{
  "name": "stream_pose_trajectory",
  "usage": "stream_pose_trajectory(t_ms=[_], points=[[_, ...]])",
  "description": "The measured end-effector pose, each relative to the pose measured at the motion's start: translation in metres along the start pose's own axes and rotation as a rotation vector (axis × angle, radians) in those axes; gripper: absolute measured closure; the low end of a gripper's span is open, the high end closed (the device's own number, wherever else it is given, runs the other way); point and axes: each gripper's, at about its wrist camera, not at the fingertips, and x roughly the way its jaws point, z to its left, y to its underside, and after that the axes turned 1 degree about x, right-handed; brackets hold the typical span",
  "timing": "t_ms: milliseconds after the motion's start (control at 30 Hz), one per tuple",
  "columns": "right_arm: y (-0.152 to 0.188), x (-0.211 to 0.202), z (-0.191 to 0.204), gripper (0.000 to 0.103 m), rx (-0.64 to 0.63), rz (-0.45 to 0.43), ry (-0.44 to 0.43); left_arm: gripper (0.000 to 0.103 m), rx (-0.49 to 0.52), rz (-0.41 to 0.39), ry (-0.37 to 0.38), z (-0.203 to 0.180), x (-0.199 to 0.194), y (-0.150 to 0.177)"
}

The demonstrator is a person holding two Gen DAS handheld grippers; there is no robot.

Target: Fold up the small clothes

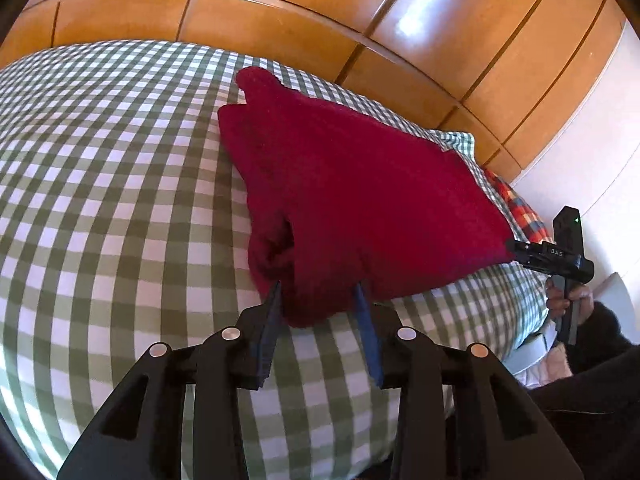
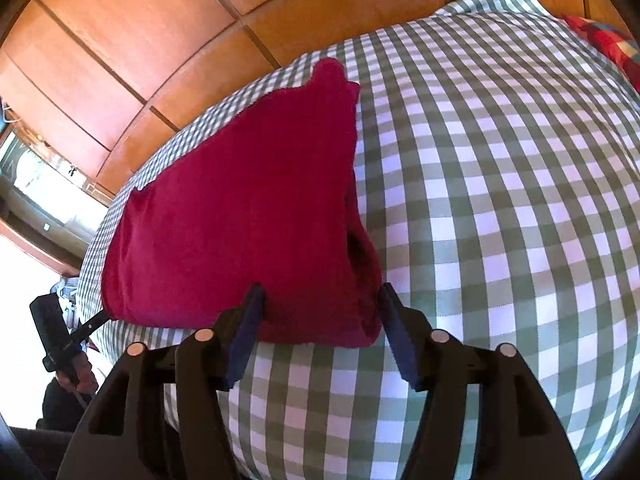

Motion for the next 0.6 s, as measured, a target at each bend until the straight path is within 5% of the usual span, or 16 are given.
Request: stream_pose_trajectory(t_ms=[33,100,267,367,467,600], points=[[-0.001,0.003,0.002,0.078,-0.008,0.005,0.008,0.087,-0.003,0.003,0.007,0.002,0.002,0.000],[-0.004,0.003,0.007,0.095,-0.028,0.006,0.036,0.096,0.014,0.001,0.005,0.003,-0.001,-0.002],[-0.010,-0.021,0.026,0.097,-0.113,-0.038,0.045,0.097,0.093,-0.053,0.044,-0.003,-0.041,-0.013],[-0.004,-0.011,0.017,0.097,-0.116,-0.003,0.099,0.097,0.108,0.003,0.038,0.002,-0.036,-0.003],[0.005,0.012,0.008,0.097,-0.085,0.037,0.115,0.097,0.055,0.114,-0.006,0.022,-0.004,0.019],[0.001,0.010,0.009,0.090,-0.065,0.017,0.080,0.097,-0.063,0.052,0.046,0.029,-0.012,0.019]])
